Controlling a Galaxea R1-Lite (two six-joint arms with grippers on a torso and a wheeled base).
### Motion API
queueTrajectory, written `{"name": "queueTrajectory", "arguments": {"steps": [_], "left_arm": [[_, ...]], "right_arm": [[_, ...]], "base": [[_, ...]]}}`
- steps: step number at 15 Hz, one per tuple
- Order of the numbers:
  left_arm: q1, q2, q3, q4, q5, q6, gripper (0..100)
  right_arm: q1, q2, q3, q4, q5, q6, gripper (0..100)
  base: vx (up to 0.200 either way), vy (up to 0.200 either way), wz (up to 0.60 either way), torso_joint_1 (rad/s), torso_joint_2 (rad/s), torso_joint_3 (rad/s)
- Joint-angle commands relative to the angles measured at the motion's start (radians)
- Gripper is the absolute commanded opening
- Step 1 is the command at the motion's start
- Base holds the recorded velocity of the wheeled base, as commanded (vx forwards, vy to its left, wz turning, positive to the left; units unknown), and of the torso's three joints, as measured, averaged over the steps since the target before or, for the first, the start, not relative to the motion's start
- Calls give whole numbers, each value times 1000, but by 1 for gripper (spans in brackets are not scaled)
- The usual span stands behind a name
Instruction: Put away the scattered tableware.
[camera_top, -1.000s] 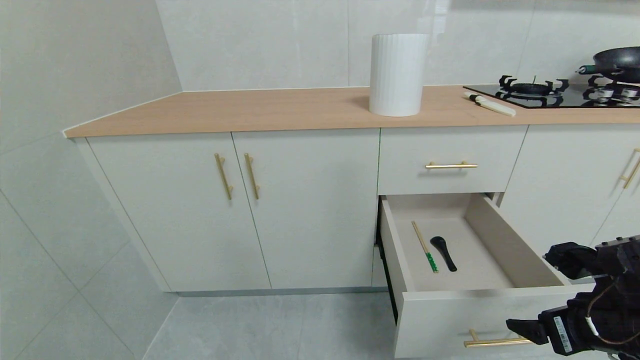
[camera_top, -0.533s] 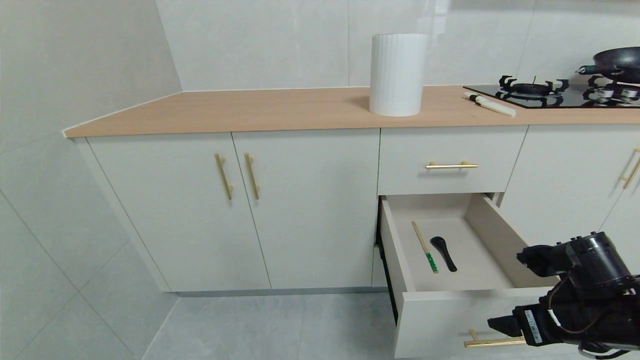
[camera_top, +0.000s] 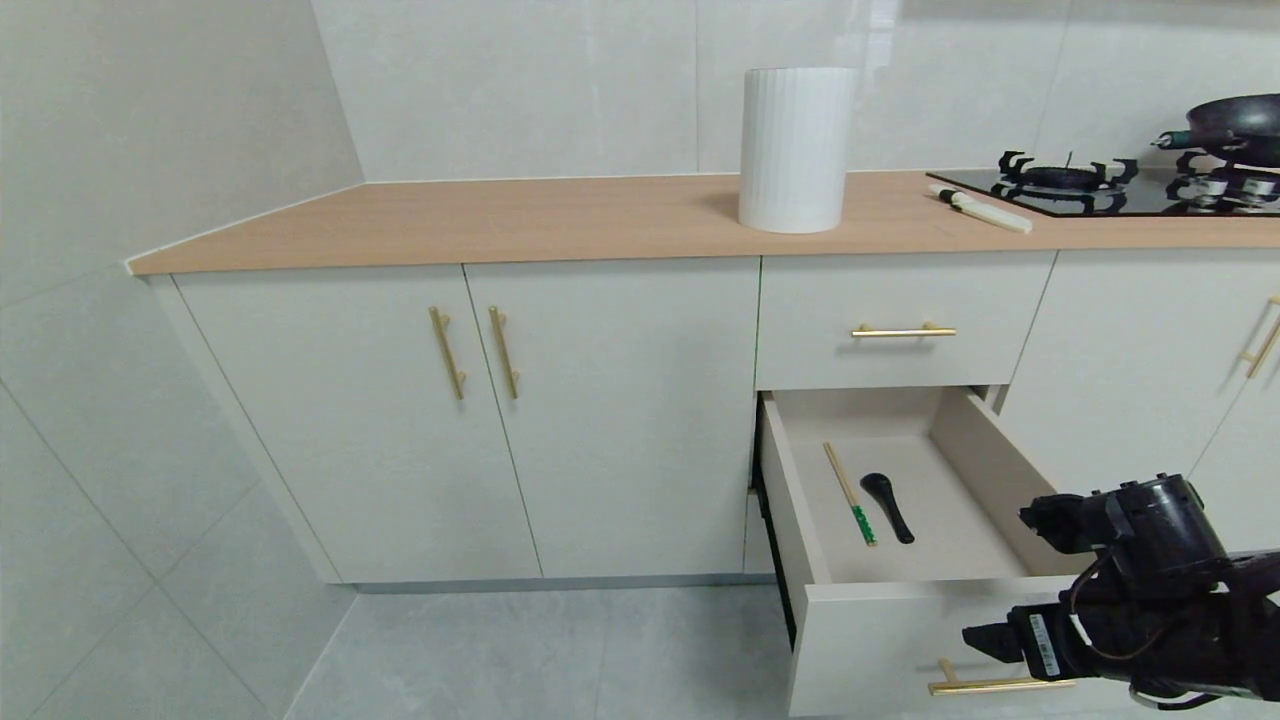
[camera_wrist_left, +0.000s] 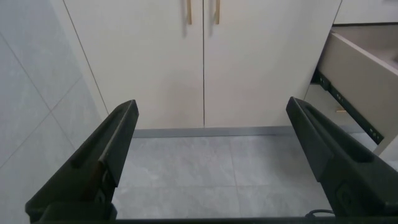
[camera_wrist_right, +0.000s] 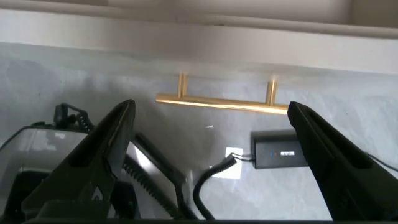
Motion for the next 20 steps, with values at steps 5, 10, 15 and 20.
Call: {"name": "queueTrajectory", "arguments": {"steps": [5,10,15,20], "left_arm": [[0,0,0,0,0,-1,100],[0,0,0,0,0,-1,100],[0,0,0,0,0,-1,100],[0,0,0,0,0,-1,100]], "right_arm": [[-34,109,-2,-139,-2,-9,100],[-50,247,-19,-371,1,-102,100],[-67,362,-168,-434,1,-144,100],[-96,483,-376,-431,1,-144,100]], "base": [[0,0,0,0,0,0],[0,0,0,0,0,0],[0,0,0,0,0,0],[0,0,0,0,0,0]]}}
